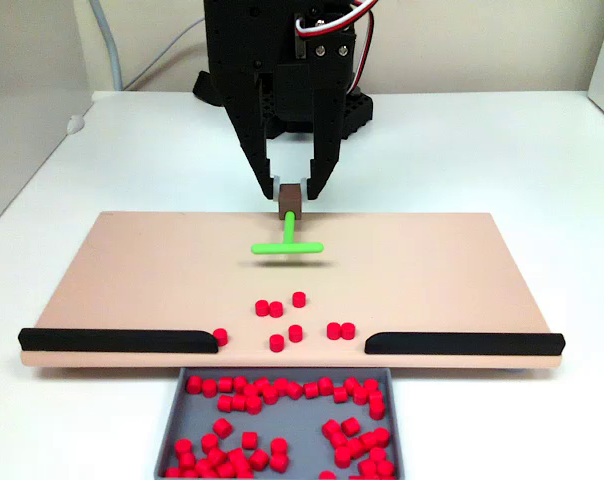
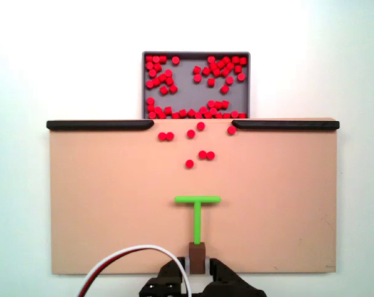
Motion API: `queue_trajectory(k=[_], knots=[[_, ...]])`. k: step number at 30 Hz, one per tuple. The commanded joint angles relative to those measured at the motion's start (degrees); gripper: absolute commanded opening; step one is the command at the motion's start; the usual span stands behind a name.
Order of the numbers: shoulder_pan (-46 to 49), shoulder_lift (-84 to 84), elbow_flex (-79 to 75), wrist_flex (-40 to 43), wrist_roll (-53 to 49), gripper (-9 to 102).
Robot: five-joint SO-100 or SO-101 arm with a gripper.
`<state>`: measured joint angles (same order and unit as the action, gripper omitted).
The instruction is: Push granules from bottom to the grey container
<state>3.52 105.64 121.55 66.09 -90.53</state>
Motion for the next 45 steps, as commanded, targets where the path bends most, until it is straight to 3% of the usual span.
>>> queue_trajectory(k=[1, 24, 45], knots=[[0.4, -0.7, -0.2, -0.8, 0.4, 0], [1.1, -7.4, -0.4, -7.2, -1.8, 0], [0.7, -16.3, -8.2, -7.3, -2.5, 0]])
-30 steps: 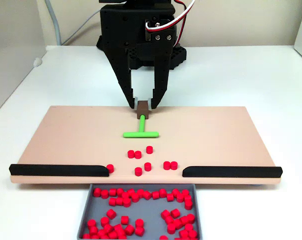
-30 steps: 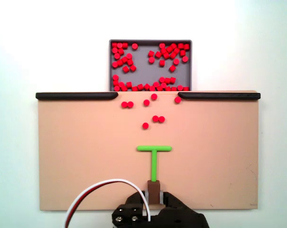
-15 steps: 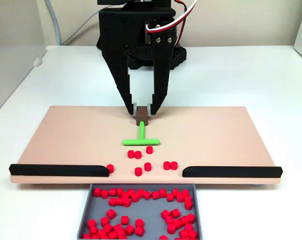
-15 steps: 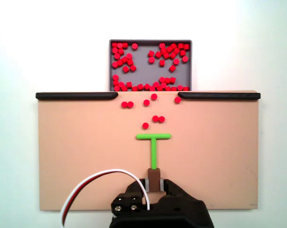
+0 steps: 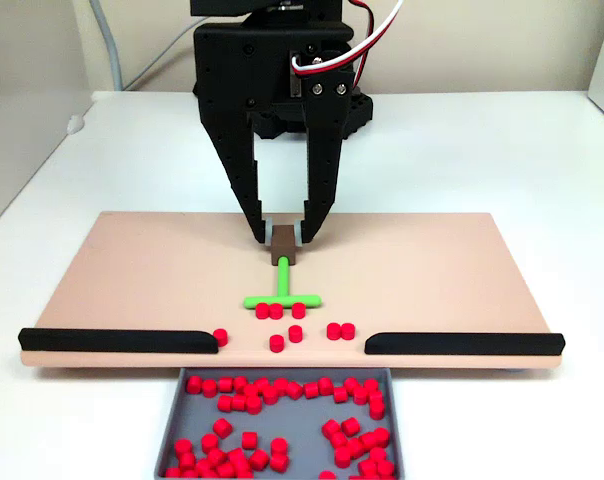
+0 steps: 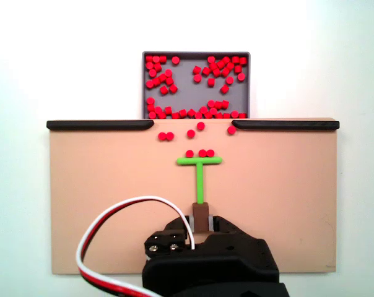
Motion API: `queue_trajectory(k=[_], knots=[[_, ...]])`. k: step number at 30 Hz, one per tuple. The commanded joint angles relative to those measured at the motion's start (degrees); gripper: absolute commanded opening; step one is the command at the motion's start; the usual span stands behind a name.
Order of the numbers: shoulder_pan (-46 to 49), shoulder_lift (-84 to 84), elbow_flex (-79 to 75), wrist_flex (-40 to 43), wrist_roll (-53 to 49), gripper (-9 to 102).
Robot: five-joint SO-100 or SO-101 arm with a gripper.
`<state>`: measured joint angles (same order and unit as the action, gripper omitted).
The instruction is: Push granules from bottom to the grey container
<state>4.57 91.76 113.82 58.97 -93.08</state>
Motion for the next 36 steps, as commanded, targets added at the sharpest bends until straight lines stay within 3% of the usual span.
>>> queue_trajectory(k=[1, 36], knots=[[-0.4, -3.0, -1.0, -0.2, -0.1, 0], [-1.8, -14.7, -18.4, 0.4, 0.6, 0]])
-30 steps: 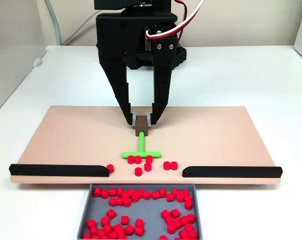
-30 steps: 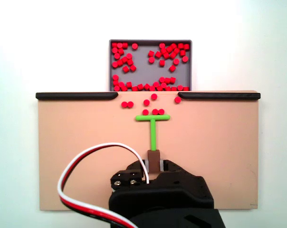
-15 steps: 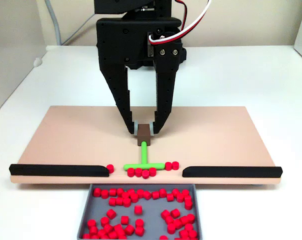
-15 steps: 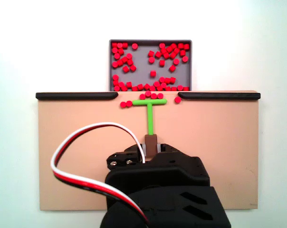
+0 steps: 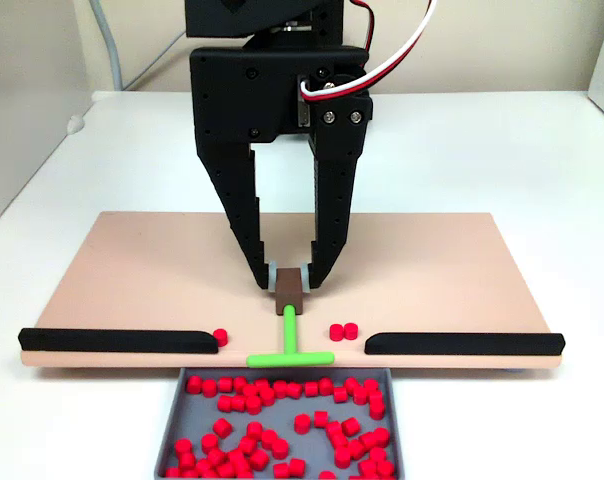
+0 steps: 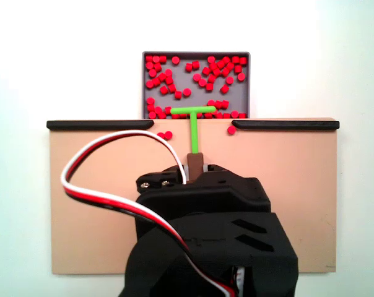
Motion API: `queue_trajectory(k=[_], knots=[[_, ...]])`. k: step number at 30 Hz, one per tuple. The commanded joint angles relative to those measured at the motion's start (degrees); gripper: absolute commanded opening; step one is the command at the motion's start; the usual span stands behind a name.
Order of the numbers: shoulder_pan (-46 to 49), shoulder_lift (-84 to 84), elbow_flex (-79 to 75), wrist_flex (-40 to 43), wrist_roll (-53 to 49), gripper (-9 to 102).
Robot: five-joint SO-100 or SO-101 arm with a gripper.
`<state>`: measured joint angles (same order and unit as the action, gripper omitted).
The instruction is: Push granules from bottom to the grey container
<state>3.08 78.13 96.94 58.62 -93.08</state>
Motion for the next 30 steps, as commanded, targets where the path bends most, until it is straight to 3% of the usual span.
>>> queue_trajectory(k=[1, 12, 30], knots=[[-0.3, -1.1, -2.1, 0.9, 0.7, 0], [-0.1, 1.1, -5.8, 1.2, 1.9, 0], [-2.6, 13.9, -9.0, 20.0, 5.8, 0]])
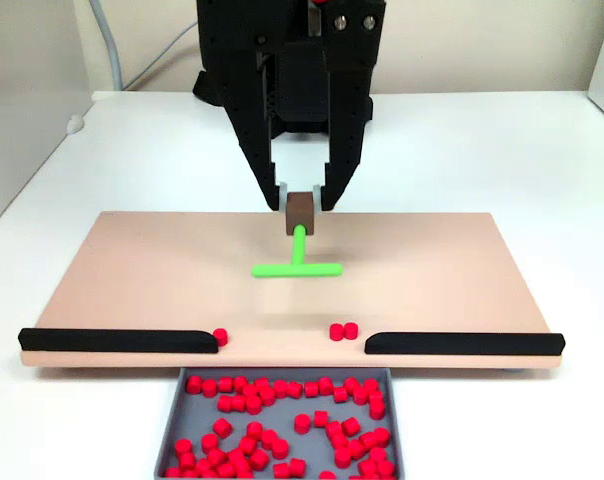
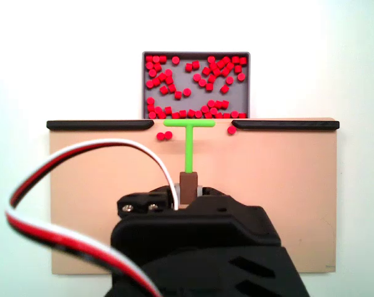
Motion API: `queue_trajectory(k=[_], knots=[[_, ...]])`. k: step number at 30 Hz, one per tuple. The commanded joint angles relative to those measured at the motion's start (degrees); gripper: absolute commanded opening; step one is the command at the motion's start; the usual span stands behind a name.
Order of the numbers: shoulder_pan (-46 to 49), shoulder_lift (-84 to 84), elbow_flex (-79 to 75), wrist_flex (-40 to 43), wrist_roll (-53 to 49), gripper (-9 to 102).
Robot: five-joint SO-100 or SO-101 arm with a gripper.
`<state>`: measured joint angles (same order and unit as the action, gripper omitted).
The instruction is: Push granules from bottom to the grey container
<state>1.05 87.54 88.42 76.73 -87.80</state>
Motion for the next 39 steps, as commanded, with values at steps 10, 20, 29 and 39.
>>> queue_trajectory(k=[10, 20, 29, 39], knots=[[1.0, 18.7, 14.6, 3.6, -3.3, 0], [2.5, 27.4, 22.1, 5.6, -2.5, 0], [3.5, 28.4, 22.1, 5.5, -2.2, 0], [3.2, 27.2, 22.1, 5.5, -1.7, 0]])
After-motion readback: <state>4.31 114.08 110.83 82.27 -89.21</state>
